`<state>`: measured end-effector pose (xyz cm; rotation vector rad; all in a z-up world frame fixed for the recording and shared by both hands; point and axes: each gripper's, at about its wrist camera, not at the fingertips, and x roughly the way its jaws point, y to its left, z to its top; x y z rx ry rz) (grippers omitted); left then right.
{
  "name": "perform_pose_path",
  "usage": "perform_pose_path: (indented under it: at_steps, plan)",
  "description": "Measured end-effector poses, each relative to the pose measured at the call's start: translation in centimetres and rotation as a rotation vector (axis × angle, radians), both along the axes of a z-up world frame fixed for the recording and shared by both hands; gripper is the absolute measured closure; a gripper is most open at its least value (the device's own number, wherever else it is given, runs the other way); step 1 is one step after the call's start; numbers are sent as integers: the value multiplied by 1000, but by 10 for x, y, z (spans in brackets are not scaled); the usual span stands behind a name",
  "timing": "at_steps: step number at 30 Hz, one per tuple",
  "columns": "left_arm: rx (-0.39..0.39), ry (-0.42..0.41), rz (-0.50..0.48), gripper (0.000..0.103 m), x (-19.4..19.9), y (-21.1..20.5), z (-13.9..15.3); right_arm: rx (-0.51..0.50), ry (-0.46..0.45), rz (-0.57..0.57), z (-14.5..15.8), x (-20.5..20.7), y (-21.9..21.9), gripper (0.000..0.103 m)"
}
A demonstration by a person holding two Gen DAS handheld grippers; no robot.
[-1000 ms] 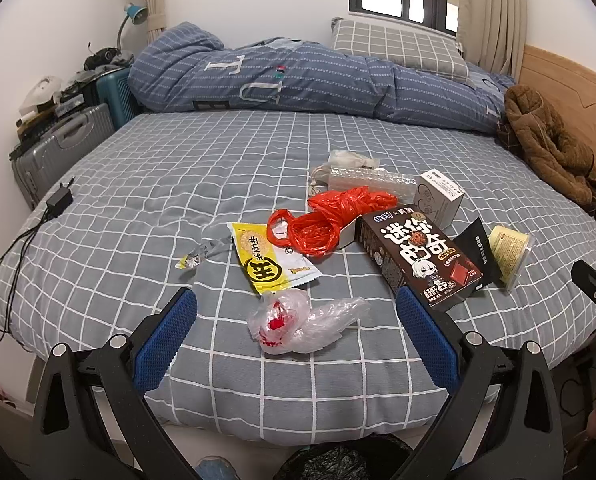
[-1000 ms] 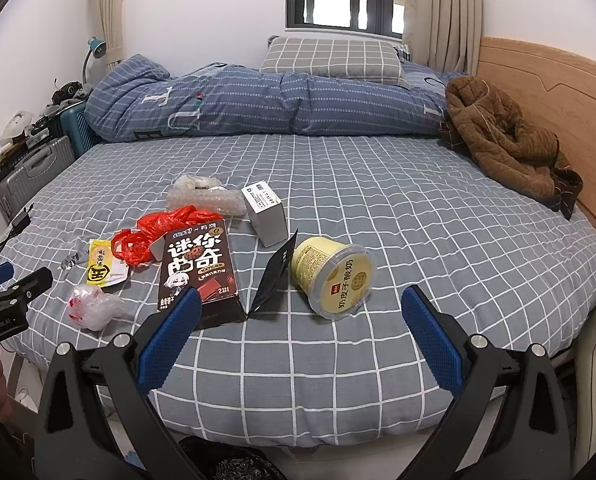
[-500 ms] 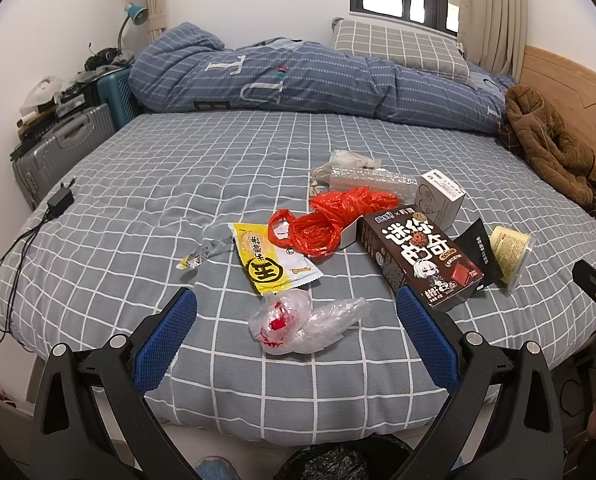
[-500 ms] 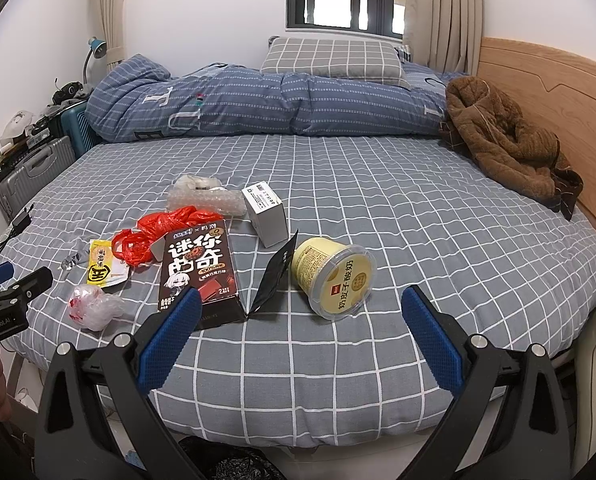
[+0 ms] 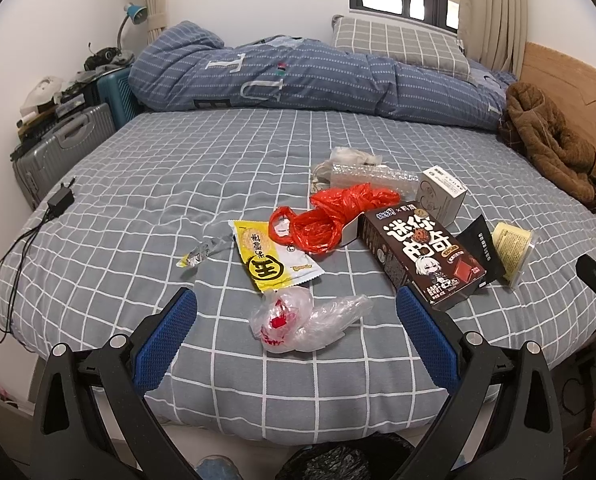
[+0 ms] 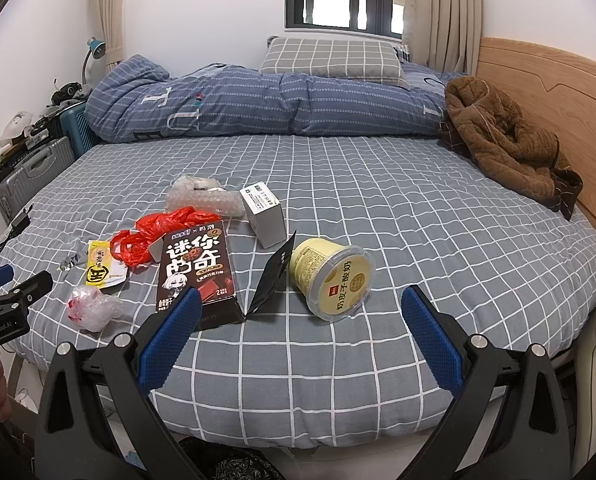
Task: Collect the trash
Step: 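Grasp the clear plastic bag with the left tool while the right tool grasps the yellow cup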
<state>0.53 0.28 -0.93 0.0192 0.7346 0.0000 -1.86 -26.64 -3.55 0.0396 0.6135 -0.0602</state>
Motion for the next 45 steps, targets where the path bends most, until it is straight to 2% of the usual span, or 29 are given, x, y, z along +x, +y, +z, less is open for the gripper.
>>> perform_pose_path:
  at_steps: [5, 11, 17, 22, 32, 39, 41, 43, 45]
  plan:
    - [12, 17, 11, 6, 5, 1, -10, -44, 8, -7, -4, 10, -8, 7]
    - [21, 75, 27, 6, 18, 10, -33, -88, 61, -17, -21, 47, -38, 7]
    - [32, 126, 41, 6, 30, 15, -51, -53, 113, 50, -40, 81, -57, 7]
    - [33, 174, 45, 6, 41, 17, -66, 23, 159, 115, -56, 103, -64, 7]
    - [14, 219, 13, 9, 61, 8, -85, 39, 224, 198, -80, 137, -62, 7]
    - [-14, 239, -13, 22, 68, 2, -94, 67, 268, 230, -97, 155, -61, 9]
    - [-23, 242, -26, 29, 68, 1, -96, 72, 274, 238, -99, 155, -60, 16]
    - [-47, 248, -38, 43, 69, 1, -98, 79, 273, 237, -100, 155, -61, 18]
    - [-60, 253, -40, 46, 70, 1, -99, 92, 271, 240, -100, 154, -62, 19]
